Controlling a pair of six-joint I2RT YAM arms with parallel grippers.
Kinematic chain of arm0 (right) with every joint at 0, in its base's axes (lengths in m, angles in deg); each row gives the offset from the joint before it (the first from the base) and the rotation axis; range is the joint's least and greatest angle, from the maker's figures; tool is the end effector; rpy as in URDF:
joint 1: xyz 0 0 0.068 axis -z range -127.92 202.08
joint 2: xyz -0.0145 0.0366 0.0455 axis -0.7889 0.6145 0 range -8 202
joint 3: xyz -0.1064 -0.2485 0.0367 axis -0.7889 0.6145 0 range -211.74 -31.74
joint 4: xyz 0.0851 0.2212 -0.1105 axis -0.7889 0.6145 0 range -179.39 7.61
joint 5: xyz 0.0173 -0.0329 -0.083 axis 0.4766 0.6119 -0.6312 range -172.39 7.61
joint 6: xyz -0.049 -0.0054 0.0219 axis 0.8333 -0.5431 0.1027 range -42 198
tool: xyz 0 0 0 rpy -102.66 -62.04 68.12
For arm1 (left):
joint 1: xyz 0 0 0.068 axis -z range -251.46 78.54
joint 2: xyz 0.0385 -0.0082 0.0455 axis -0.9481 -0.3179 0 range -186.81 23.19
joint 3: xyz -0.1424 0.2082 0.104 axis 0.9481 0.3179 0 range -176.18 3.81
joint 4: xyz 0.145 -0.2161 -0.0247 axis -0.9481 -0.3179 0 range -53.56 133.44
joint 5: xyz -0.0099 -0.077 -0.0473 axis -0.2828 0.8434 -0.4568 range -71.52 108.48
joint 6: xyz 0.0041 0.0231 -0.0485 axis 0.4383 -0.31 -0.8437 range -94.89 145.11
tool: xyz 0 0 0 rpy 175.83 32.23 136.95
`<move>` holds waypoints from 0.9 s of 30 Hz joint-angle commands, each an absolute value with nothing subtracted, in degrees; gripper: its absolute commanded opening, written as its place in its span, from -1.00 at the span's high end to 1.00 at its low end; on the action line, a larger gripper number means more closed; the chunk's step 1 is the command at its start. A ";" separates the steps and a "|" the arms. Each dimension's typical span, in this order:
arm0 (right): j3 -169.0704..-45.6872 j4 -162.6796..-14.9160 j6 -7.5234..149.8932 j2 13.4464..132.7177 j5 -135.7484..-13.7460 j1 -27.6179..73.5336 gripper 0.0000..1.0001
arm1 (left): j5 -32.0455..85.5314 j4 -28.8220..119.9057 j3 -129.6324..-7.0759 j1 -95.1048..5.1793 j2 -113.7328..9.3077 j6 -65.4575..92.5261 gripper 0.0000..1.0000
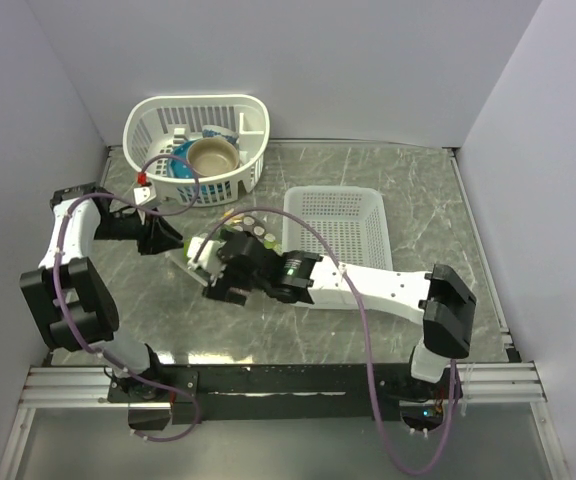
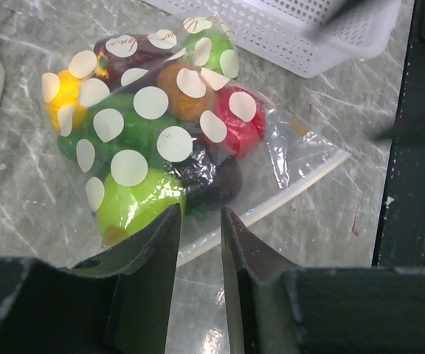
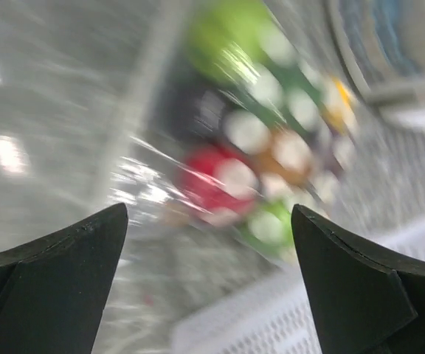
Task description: Open the zip-top bag and remove the fake food
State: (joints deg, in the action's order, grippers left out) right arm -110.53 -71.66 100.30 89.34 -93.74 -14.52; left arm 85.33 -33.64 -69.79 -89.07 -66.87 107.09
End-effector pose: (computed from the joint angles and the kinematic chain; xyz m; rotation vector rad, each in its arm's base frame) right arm 0.1624 0.3579 0.2898 -1.4589 1.6445 0.2171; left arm 0.2643 0.0495 0.2779 1.0857 1.8058 -0.9472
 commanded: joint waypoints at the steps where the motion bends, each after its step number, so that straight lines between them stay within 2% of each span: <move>1: -119.70 -65.76 94.19 92.44 -87.22 -15.32 -1.00 | 89.49 -35.31 -70.98 -90.00 -71.02 110.02 0.32; 3: -127.41 -60.68 93.39 100.34 -91.06 -16.11 -1.00 | 90.72 -35.49 -71.86 -91.50 -71.82 109.40 0.31; 5: -129.83 -61.34 90.40 106.40 -105.02 -18.31 -1.00 | 91.08 -35.40 -72.03 -92.64 -71.12 110.10 0.31; 7: -132.63 -61.18 90.48 109.50 -109.35 -19.19 -1.00 | 90.90 -35.40 -71.86 -93.34 -70.33 110.37 0.30; 8: -133.34 -61.62 90.65 112.03 -114.68 -20.33 -1.00 | 90.73 -35.40 -72.12 -93.78 -69.89 110.02 0.30; 11: -134.05 -62.76 91.71 115.47 -119.11 -21.91 -1.00 | 90.46 -35.40 -72.56 -94.84 -69.45 109.05 0.30; 15: -129.85 -72.39 94.69 117.51 -133.67 -26.03 -1.00 | 89.50 -35.40 -72.56 -95.46 -68.65 109.75 0.30; 17: -129.91 -74.27 92.34 117.07 -137.04 -26.75 -1.00 | 89.50 -35.40 -72.21 -95.72 -68.39 110.28 0.30; 18: -133.40 -70.71 90.67 117.24 -137.84 -27.10 -1.00 | 89.76 -35.40 -72.04 -95.81 -68.30 110.37 0.30; 21: -139.82 -62.54 80.84 117.42 -136.27 -27.19 -1.00 | 89.76 -35.40 -71.77 -95.81 -68.30 110.46 0.30; 22: -140.46 -61.45 79.07 116.73 -131.04 -27.11 -1.00 | 89.76 -35.31 -71.77 -95.81 -68.39 110.46 0.30; 25: -139.85 -64.07 82.19 114.96 -128.54 -28.50 -1.00 | 89.67 -35.31 -71.95 -95.72 -68.30 109.93 0.30; 27: -139.94 -66.17 82.83 116.62 -134.21 -29.38 -1.00 | 89.67 -35.31 -72.03 -95.81 -67.69 109.93 0.30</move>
